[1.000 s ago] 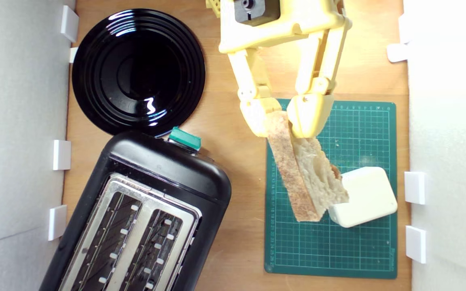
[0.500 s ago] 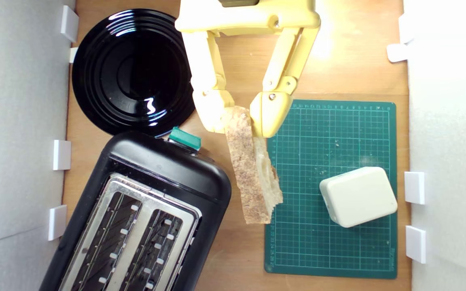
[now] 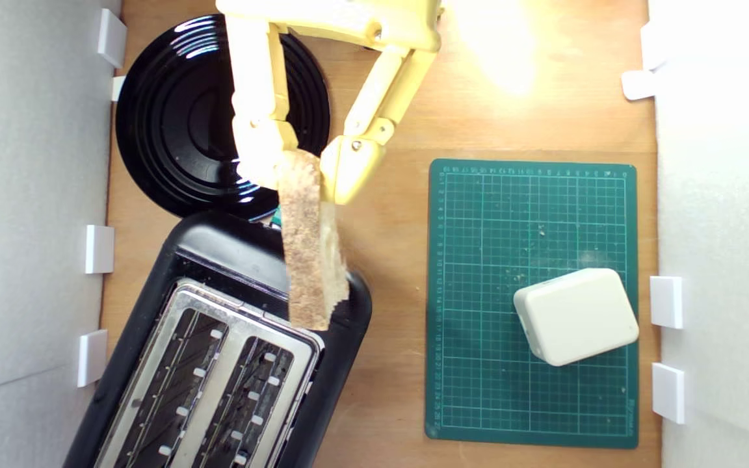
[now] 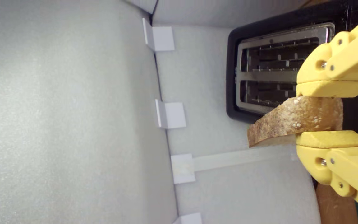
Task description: Pick bread and place in toaster
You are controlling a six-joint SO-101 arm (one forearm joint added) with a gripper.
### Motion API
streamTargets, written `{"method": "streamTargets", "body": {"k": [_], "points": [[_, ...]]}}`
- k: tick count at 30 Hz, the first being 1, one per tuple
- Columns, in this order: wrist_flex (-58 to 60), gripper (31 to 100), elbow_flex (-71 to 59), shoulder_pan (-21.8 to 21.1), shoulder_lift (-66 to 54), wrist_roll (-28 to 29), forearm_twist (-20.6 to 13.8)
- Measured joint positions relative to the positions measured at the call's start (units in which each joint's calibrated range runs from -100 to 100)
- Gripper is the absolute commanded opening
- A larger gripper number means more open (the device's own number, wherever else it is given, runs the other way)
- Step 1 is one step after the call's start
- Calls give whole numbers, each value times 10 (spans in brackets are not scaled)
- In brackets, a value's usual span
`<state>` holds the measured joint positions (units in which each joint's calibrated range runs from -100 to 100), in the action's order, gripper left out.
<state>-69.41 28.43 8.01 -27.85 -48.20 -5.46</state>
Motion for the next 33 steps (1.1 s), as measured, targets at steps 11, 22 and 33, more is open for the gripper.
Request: {"method": "streamTargets", "body": {"k": [11,22,33], "points": [[0,533,2,71,27,-18,-4],[0,534,2,78,65,17,-37],[0,529,60,77,113,29,-78]]}}
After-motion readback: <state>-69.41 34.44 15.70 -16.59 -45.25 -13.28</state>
